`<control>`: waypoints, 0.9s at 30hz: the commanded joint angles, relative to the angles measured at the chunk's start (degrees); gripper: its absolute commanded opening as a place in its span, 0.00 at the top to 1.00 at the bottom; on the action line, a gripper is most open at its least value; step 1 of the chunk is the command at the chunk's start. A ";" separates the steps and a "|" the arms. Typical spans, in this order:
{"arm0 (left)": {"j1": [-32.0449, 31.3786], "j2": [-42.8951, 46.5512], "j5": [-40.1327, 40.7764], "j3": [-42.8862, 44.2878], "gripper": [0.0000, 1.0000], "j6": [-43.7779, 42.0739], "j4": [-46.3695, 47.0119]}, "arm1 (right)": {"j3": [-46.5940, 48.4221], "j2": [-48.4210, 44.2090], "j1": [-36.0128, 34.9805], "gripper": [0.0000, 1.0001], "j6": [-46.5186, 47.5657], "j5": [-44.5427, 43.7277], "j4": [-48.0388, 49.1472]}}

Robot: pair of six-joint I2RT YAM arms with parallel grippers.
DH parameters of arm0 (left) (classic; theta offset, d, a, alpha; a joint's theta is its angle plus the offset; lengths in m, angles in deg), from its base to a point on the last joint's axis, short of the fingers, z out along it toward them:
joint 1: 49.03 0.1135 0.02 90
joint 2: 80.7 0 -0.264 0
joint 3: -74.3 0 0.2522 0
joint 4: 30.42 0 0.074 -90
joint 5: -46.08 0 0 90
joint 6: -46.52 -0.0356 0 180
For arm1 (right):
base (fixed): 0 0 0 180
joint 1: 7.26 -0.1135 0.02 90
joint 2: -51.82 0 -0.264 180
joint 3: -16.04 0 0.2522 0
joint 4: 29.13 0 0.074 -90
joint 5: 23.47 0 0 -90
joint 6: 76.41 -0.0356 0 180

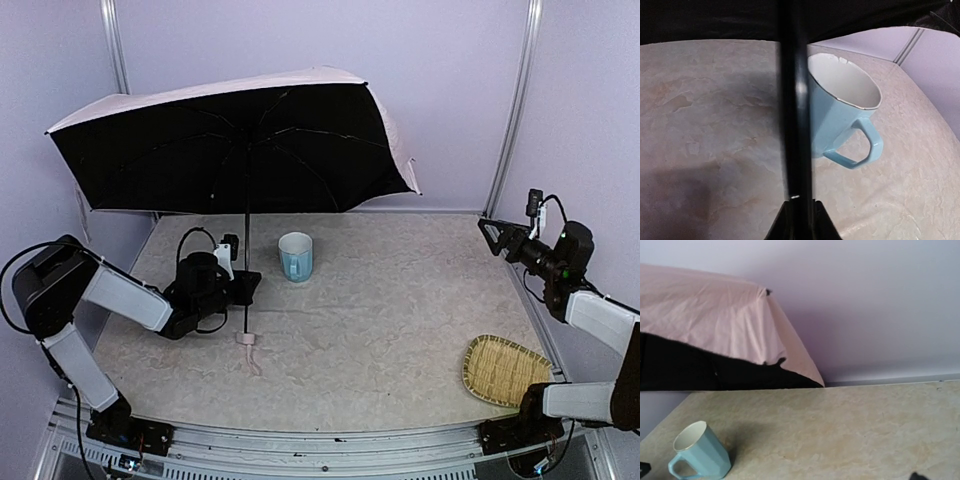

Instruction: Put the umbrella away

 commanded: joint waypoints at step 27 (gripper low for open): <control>-16.41 4.44 -13.39 20.37 1.00 7.33 7.81 | 26.28 11.67 -33.00 0.21 -8.95 7.99 7.36</control>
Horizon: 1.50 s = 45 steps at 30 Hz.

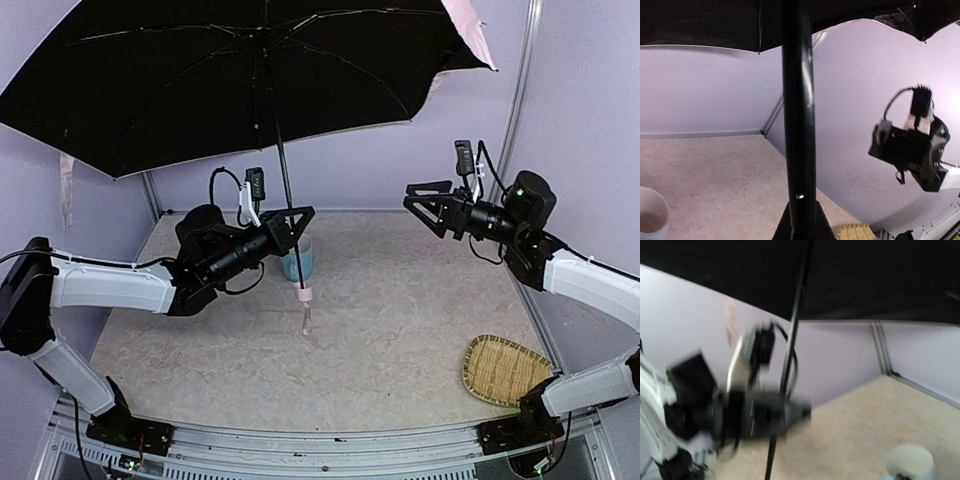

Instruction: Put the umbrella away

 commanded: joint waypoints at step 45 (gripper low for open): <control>-13.62 -16.74 -13.67 11.99 1.00 -0.21 7.50 | 30.27 28.33 -5.52 0.54 -30.32 -28.94 24.35</control>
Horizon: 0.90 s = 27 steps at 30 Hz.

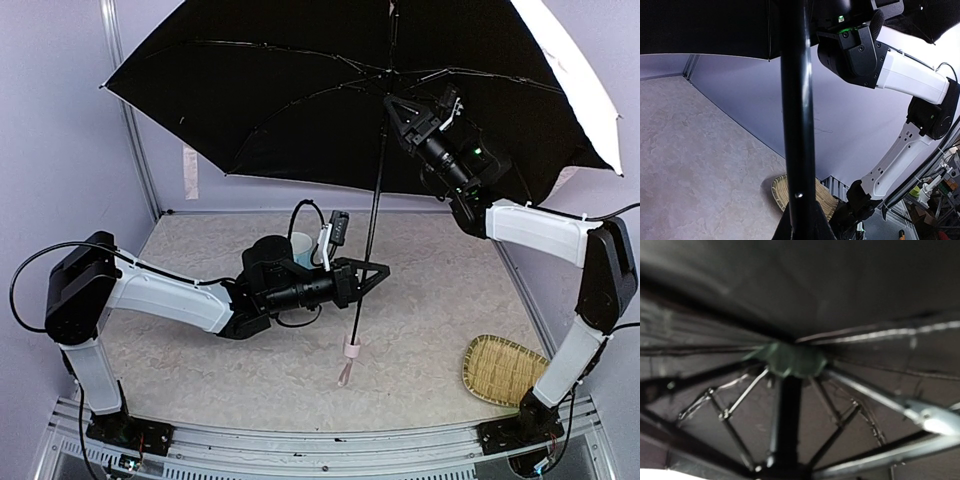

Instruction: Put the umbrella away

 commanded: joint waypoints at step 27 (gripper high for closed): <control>-2.80 4.51 22.02 4.24 1.00 -16.12 -3.92 | -6.76 -12.81 -4.35 0.19 35.21 -21.03 -21.96</control>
